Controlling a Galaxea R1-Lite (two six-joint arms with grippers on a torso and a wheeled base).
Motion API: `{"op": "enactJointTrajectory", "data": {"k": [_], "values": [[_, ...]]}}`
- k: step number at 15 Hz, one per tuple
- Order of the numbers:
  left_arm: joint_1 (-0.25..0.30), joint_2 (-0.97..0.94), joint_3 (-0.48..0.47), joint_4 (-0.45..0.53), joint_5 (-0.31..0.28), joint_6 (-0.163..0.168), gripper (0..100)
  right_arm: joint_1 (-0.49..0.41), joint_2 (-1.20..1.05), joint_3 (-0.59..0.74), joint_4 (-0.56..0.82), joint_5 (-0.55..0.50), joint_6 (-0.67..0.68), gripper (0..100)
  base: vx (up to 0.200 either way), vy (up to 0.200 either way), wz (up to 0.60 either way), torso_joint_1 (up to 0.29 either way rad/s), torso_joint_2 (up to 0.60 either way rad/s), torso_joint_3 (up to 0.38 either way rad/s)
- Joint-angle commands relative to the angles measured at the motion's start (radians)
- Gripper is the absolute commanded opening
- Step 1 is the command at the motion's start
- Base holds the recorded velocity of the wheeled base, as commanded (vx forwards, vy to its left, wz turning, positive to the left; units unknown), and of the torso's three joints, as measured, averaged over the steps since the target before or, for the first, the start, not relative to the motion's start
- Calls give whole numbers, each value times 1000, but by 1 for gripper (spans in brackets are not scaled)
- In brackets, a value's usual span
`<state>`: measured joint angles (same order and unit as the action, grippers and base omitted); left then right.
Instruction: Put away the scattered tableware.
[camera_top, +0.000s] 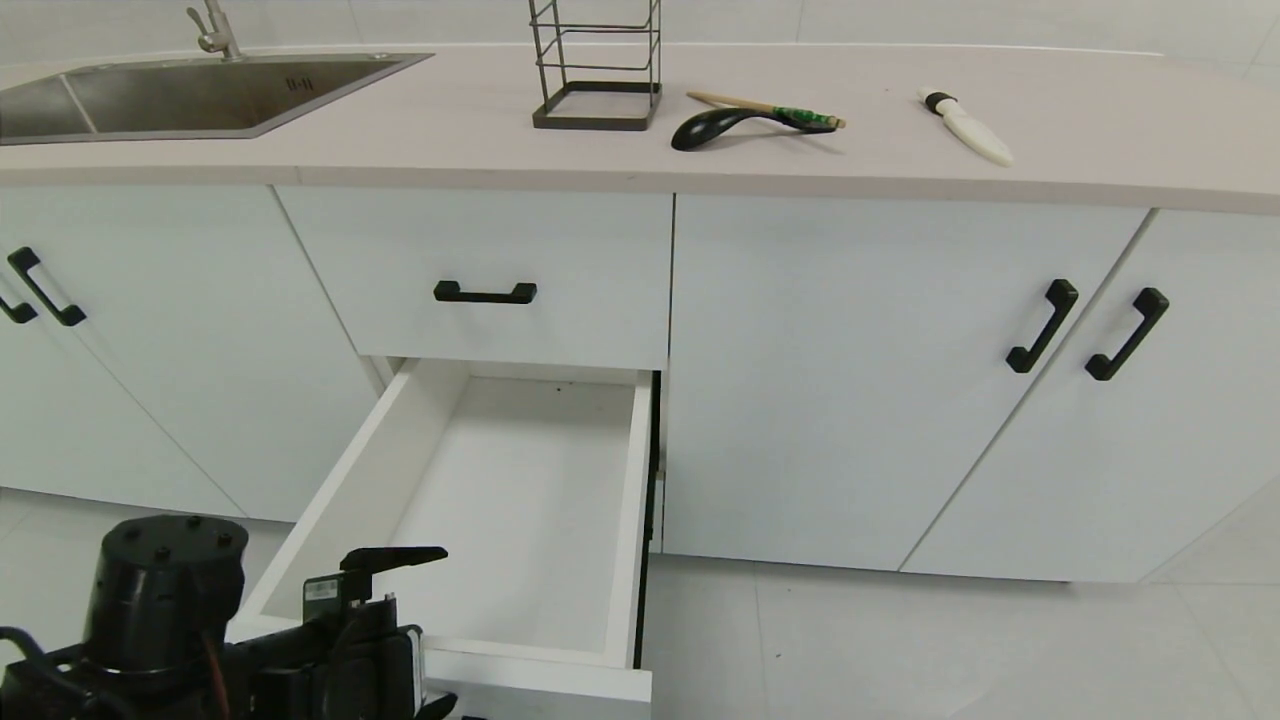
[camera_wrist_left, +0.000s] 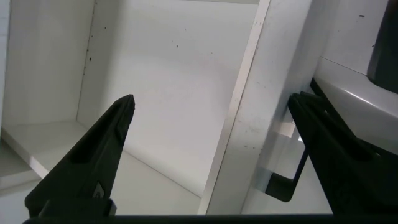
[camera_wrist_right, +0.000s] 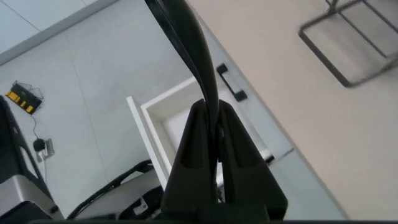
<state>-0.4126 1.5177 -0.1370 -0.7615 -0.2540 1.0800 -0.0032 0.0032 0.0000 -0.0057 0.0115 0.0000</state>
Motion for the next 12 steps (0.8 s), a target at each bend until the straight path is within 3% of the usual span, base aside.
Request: {"op": "enactJointTrajectory", "data": {"k": [1,8,12], "values": [[8,15,-15,1,-1,-5,100,0,1,0,0,1,0,0,0,0,0,0,0,0],[0,4,-50,-24,1,-20,100,0,1,0,0,1,0,0,0,0,0,0,0,0],[-42,-108,-59,-29,-5,-86,100,0,1,0,0,1,0,0,0,0,0,0,0,0]]}}
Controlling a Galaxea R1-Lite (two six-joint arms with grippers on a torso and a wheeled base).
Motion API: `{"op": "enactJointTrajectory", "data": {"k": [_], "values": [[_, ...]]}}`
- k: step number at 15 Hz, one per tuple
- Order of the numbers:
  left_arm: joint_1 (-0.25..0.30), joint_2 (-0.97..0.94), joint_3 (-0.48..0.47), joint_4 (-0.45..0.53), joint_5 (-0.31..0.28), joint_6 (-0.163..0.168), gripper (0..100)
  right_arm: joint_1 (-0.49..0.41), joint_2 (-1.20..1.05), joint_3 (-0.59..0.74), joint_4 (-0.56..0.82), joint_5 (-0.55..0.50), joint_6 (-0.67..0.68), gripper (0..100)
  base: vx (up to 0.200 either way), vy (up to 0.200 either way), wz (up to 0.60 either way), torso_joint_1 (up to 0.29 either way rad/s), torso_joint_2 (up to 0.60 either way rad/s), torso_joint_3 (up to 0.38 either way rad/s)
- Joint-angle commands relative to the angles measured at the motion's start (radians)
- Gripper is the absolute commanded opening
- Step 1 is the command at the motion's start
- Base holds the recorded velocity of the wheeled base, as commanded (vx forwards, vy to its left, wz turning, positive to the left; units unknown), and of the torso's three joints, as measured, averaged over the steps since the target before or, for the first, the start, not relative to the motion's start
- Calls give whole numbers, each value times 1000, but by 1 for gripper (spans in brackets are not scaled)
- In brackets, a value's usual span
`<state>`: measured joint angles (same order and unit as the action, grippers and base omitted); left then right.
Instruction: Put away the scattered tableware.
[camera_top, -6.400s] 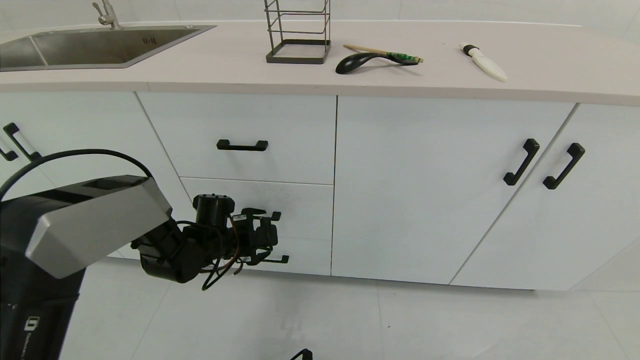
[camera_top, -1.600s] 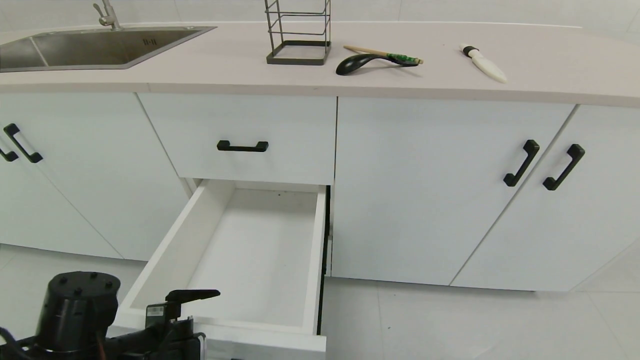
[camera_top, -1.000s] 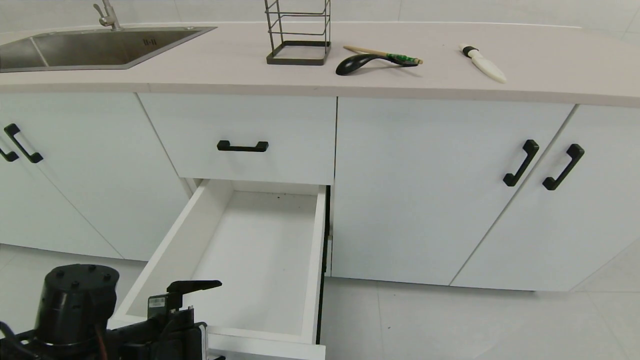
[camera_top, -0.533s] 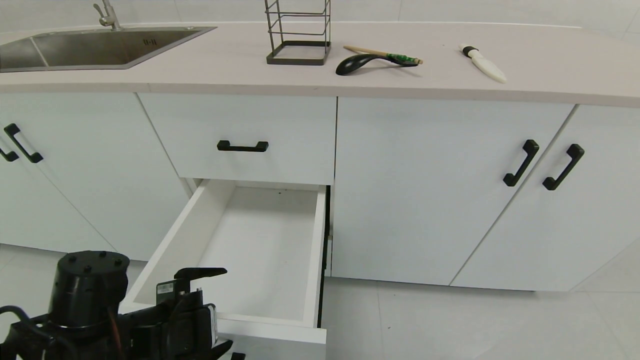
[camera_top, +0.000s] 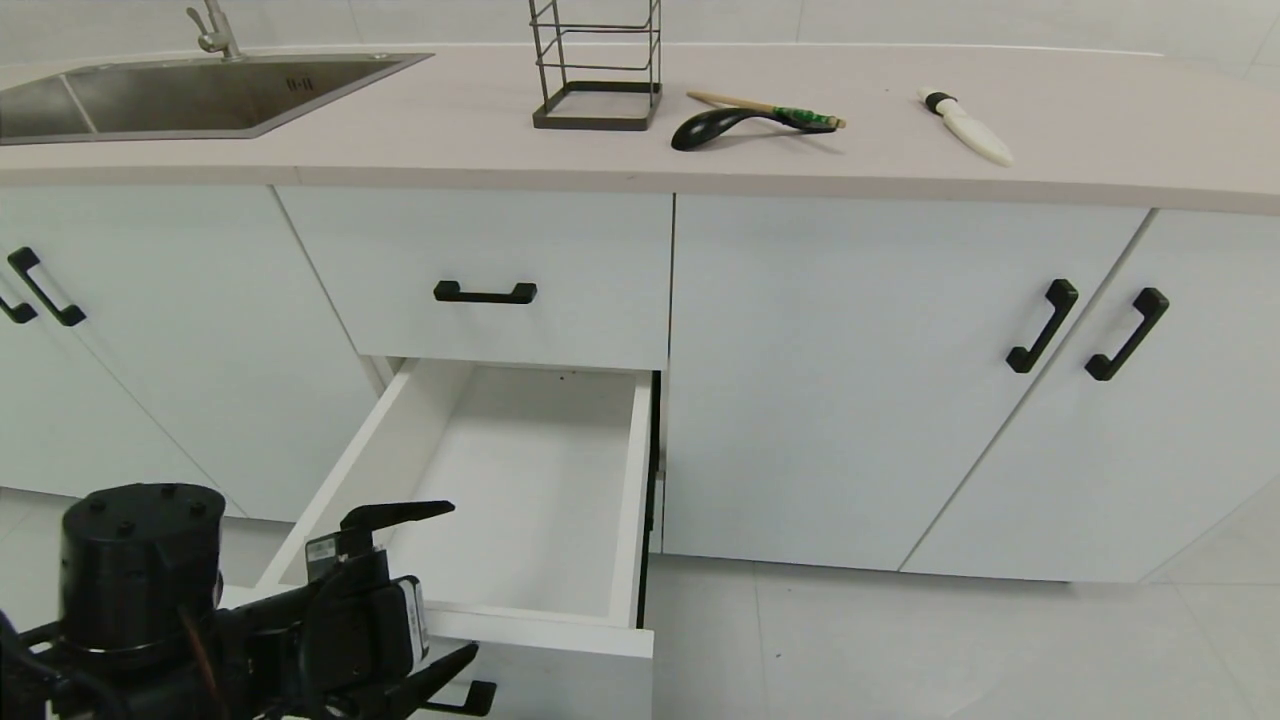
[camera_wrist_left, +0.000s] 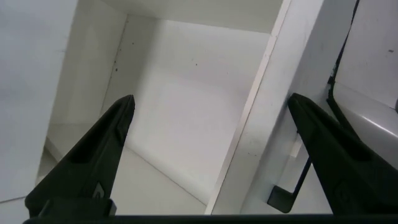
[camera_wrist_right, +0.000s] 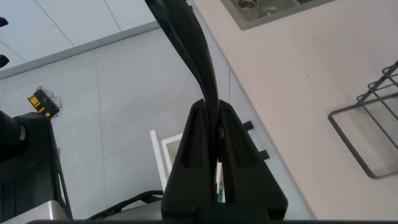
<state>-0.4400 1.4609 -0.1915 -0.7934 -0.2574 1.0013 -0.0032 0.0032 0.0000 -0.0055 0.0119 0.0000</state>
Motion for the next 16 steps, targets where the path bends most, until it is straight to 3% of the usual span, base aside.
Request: {"op": "enactJointTrajectory", "data": {"k": [1,2,3,4,5,6,7,8,9,10,11,13,14,16], "values": [[-31,-91,-16,10,-2,-64,100,0,1,0,-1,0,0,0,0,0,0,0,0,0],[-34,-109,-39,14,0,-105,100,0,1,0,-1,0,0,0,0,0,0,0,0,0],[-26,-120,-112,16,3,-204,100,0,1,0,-1,0,0,0,0,0,0,0,0,0],[-22,-120,-154,16,4,-253,100,0,1,0,-1,0,0,0,0,0,0,0,0,0],[-2,-116,-246,17,6,-378,100,0,1,0,-1,0,0,0,0,0,0,0,0,0],[29,-116,-299,16,6,-464,100,0,1,0,-1,0,0,0,0,0,0,0,0,0],[52,-117,-327,14,6,-515,100,0,1,0,-1,0,0,0,0,0,0,0,0,0],[113,-122,-362,-1,-6,-596,100,0,1,0,-1,0,0,0,0,0,0,0,0,0],[141,-128,-370,-4,-9,-633,100,0,1,0,-1,0,0,0,0,0,0,0,0,0],[173,-168,-365,-10,-39,-711,100,0,1,0,-1,0,0,0,0,0,0,0,0,0],[184,-197,-361,-36,-57,-765,100,0,1,0,-1,0,0,0,0,0,0,0,0,0],[181,-246,-329,-178,-62,-865,100,0,1,0,-1,0,0,0,0,0,0,0,0,0],[181,-254,-316,-217,-62,-885,100,0,1,0,-1,0,0,0,0,0,0,0,0,0],[187,-304,-201,-414,-63,-963,100,0,1,0,-1,0,0,0,0,0,0,0,0,0]]}}
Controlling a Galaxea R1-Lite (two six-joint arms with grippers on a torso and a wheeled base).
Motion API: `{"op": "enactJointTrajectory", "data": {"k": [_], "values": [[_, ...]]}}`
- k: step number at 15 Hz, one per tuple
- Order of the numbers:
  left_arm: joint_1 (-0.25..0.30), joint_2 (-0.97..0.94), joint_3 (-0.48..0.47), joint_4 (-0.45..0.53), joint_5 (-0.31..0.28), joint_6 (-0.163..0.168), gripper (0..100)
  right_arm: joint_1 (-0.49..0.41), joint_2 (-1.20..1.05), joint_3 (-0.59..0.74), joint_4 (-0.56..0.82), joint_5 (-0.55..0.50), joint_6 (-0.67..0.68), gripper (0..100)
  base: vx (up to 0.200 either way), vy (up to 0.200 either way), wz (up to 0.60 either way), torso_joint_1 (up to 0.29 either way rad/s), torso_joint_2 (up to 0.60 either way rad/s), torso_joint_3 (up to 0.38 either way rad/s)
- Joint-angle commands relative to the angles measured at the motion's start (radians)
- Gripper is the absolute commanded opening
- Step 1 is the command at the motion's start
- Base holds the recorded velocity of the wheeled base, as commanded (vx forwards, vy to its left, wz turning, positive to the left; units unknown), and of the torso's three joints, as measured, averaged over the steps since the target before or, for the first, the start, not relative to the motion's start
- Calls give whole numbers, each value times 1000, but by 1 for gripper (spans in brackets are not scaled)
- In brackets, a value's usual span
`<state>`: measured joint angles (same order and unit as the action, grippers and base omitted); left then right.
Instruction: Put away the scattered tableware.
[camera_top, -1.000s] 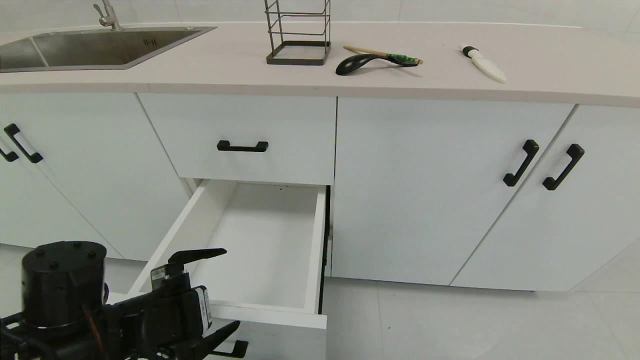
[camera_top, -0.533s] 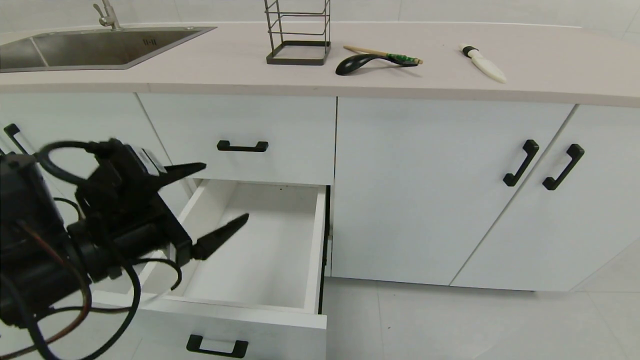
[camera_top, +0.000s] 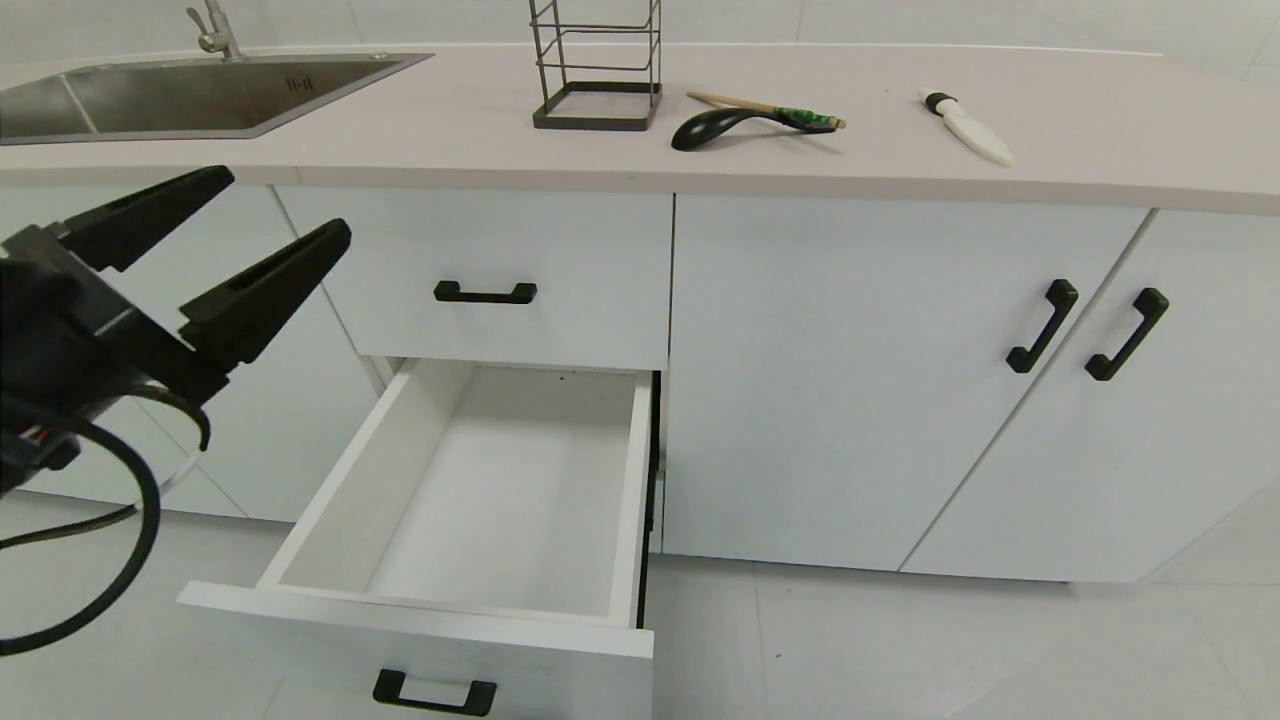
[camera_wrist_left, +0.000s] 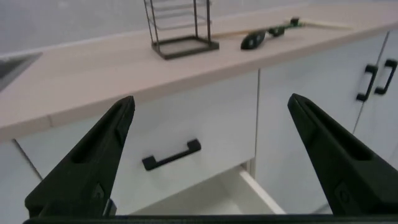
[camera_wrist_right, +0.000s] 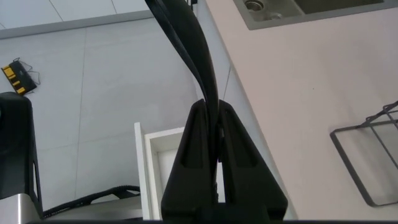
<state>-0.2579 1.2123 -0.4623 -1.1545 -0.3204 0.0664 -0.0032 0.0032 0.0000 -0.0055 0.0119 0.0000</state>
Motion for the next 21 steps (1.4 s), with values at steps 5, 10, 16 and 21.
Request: {"op": "enactJointTrajectory", "data": {"k": [5,10,16,21], "values": [[126,-349,269,-25,3,-74,100,0,1,0,-1,0,0,0,0,0,0,0,0,0],[132,-892,330,636,4,-68,100,0,1,0,-1,0,0,0,0,0,0,0,0,0],[135,-1117,461,946,204,-37,100,0,1,0,-1,0,0,0,0,0,0,0,0,0],[170,-1117,462,1116,359,-123,100,0,1,0,-1,0,0,0,0,0,0,0,0,0]]}}
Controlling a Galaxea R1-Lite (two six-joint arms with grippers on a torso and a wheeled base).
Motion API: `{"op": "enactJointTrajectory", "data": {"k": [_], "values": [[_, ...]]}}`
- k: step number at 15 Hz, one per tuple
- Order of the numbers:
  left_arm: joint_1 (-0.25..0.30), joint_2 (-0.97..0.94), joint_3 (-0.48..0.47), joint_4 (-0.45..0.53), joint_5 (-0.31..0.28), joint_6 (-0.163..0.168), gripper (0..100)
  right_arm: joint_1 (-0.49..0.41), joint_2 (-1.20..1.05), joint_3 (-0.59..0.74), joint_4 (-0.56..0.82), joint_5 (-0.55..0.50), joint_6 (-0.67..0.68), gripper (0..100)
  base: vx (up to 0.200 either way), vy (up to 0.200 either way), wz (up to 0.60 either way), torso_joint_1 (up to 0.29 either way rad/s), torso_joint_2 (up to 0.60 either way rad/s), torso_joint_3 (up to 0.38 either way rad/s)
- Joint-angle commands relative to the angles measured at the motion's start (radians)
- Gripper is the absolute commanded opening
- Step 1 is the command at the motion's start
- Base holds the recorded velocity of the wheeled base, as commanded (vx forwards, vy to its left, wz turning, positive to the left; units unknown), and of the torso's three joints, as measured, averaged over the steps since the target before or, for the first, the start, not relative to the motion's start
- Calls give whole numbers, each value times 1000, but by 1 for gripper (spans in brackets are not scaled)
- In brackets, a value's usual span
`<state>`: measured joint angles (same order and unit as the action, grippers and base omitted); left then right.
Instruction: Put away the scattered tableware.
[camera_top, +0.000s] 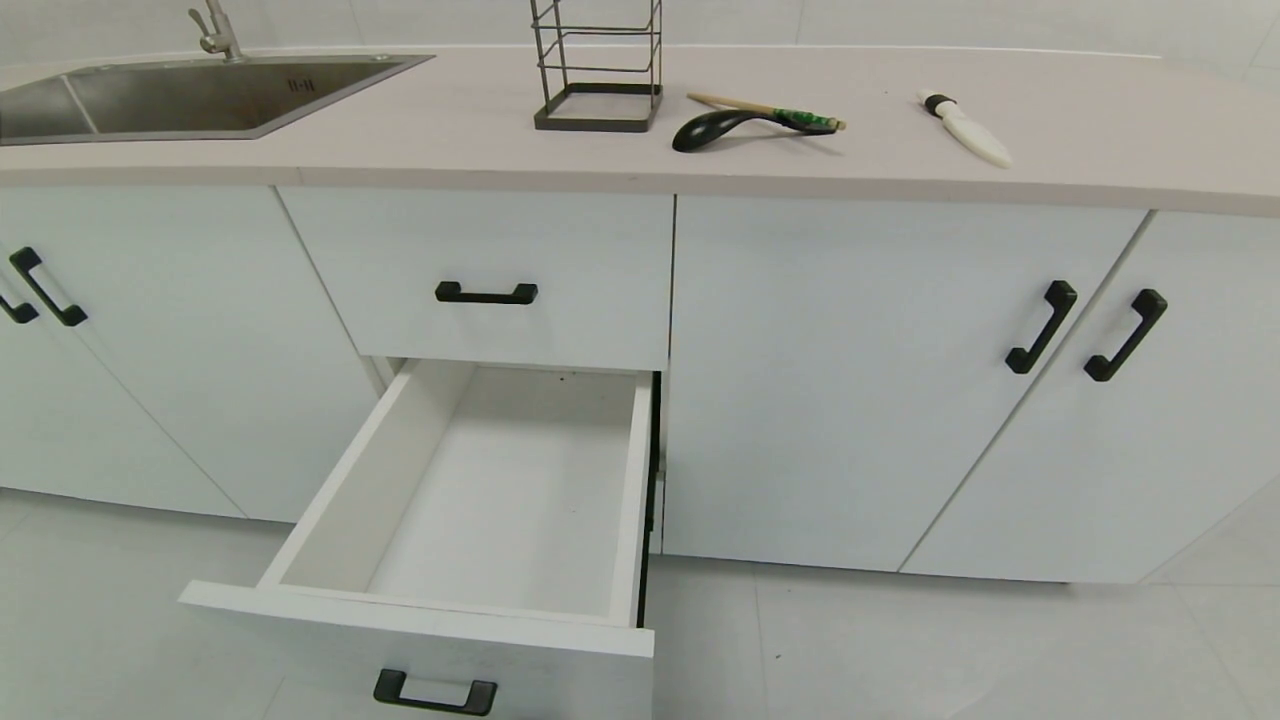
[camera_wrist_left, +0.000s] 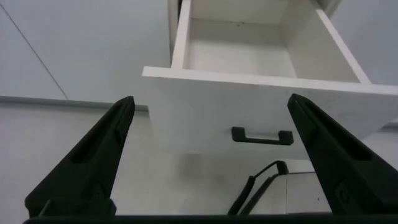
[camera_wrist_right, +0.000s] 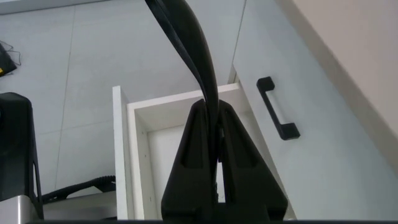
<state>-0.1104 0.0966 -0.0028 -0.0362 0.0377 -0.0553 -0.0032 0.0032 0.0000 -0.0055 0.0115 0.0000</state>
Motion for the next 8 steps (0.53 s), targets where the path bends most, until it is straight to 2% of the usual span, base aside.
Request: {"op": "enactJointTrajectory", "data": {"k": [1,2,3,7,8], "values": [[103,-43,3,13,-4,11,100,0,3,0,-1,1,-2,0,0,0,0,0,0,0],[121,-97,1,36,-16,45,100,0,3,0,-1,1,-2,0,0,0,0,0,0,0],[109,-97,1,38,-32,55,100,0,3,0,-1,1,-2,0,0,0,0,0,0,0],[110,-97,3,38,-36,65,100,2,3,0,-1,1,-3,0,0,0,0,0,0,0],[110,-97,3,38,-39,65,100,0,3,0,-1,1,-3,0,0,0,600,2,2,2]]}}
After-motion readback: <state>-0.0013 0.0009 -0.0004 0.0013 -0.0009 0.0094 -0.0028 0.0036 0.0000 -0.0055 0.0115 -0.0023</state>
